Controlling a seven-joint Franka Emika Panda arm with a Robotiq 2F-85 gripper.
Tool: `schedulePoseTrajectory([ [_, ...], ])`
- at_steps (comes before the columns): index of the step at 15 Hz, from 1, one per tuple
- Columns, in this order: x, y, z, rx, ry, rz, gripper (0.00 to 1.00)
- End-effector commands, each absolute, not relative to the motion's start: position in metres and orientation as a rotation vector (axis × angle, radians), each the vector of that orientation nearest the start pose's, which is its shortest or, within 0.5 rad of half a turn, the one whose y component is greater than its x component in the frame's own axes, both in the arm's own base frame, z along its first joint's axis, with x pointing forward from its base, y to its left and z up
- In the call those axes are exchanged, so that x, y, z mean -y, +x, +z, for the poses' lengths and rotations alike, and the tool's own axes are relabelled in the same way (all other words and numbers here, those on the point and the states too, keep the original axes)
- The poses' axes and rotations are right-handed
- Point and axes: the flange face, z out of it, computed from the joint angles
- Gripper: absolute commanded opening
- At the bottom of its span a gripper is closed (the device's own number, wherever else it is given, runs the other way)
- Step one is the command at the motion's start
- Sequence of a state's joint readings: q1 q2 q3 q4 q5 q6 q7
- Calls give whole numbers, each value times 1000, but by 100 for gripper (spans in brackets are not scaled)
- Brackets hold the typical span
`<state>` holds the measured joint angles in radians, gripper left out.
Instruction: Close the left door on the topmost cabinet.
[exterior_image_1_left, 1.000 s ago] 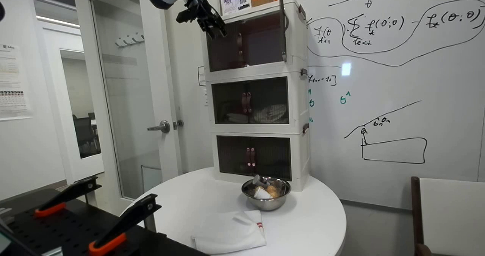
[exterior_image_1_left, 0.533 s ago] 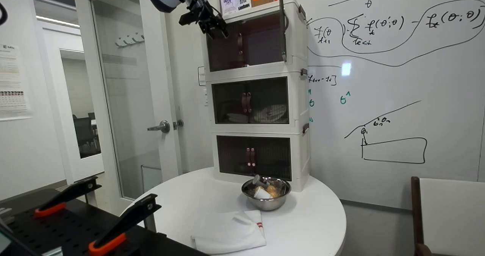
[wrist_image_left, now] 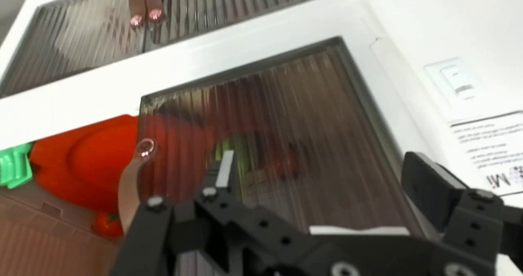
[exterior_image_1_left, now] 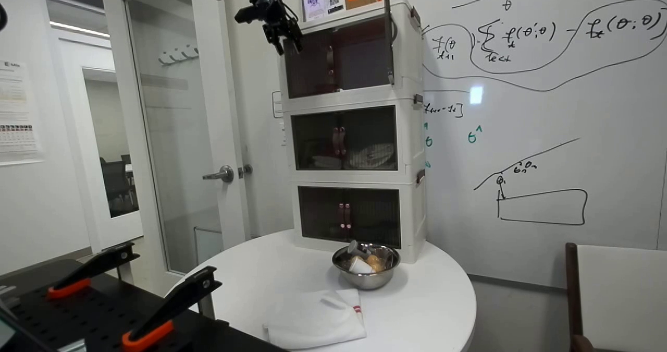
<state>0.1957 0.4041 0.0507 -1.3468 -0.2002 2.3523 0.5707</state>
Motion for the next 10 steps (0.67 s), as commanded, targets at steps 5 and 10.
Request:
schedulePoseTrajectory([
  [5, -115, 577, 582, -328, -3128, -443, 100],
  [10, -83, 497, 567, -279, -3139, -262, 100],
])
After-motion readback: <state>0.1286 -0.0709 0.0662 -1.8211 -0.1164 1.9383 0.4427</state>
